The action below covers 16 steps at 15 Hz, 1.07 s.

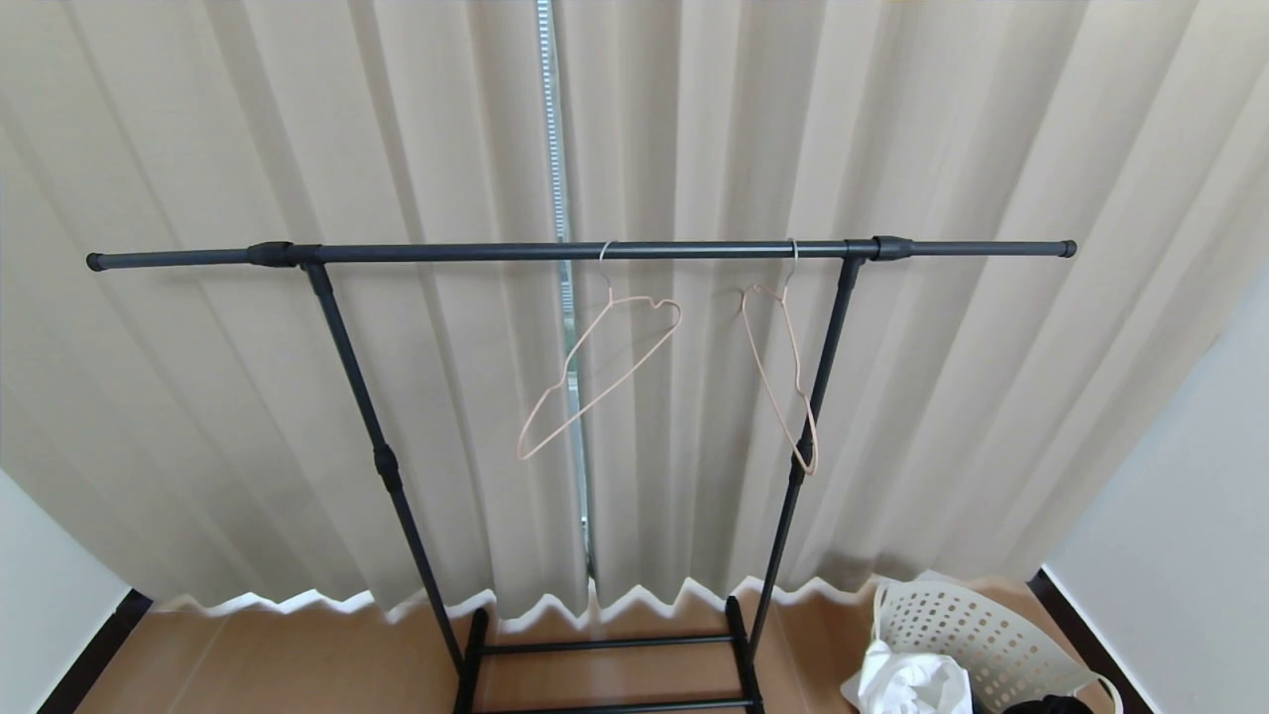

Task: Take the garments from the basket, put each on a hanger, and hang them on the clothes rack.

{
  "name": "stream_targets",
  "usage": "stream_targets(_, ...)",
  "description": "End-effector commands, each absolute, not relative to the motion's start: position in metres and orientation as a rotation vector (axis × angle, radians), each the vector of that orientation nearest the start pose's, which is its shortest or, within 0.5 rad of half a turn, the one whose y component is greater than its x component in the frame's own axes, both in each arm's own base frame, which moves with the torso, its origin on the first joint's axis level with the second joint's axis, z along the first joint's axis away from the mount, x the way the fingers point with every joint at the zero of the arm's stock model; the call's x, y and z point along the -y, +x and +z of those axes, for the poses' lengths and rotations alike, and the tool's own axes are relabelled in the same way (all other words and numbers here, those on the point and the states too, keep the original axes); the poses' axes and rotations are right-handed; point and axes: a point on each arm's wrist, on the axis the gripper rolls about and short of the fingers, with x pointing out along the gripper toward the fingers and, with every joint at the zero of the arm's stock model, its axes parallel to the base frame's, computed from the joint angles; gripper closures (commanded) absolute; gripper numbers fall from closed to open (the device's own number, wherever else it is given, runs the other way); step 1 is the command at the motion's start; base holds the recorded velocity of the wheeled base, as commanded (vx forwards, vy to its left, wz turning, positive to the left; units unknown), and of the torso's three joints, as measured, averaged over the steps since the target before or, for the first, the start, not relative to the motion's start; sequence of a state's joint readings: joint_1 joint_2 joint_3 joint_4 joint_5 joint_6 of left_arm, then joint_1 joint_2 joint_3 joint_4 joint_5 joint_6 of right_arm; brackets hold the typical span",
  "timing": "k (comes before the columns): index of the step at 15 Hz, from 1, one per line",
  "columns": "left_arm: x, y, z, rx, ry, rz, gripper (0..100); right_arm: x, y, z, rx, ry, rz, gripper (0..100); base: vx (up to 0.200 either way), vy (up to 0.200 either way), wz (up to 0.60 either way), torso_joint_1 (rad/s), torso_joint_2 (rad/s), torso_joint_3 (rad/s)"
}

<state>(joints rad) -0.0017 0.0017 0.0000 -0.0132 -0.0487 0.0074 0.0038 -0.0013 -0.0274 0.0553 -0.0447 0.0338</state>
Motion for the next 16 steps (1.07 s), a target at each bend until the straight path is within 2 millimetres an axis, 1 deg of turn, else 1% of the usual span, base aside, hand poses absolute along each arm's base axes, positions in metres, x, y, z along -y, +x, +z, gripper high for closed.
stream_targets(1,0.0011,-0.0226,0.077,0.011,0.008,-0.051,0,0.0011,-0.025,0.0774,-0.027,0.033,-0.04,0,0.0,0.0,0.0,0.0,0.0,0.0)
stream_targets(7,0.001,-0.0226,0.077,0.011,0.006,-0.052,0,0.0011,-0.025,0.0774,-0.027,0.033,-0.04,0,0.0,0.0,0.0,0.0,0.0,0.0)
stream_targets(16,0.001,-0.0226,0.077,0.011,0.008,-0.052,0,0.0011,-0.025,0.0774,-0.027,0.033,-0.04,0,0.0,0.0,0.0,-0.141,0.33,0.181)
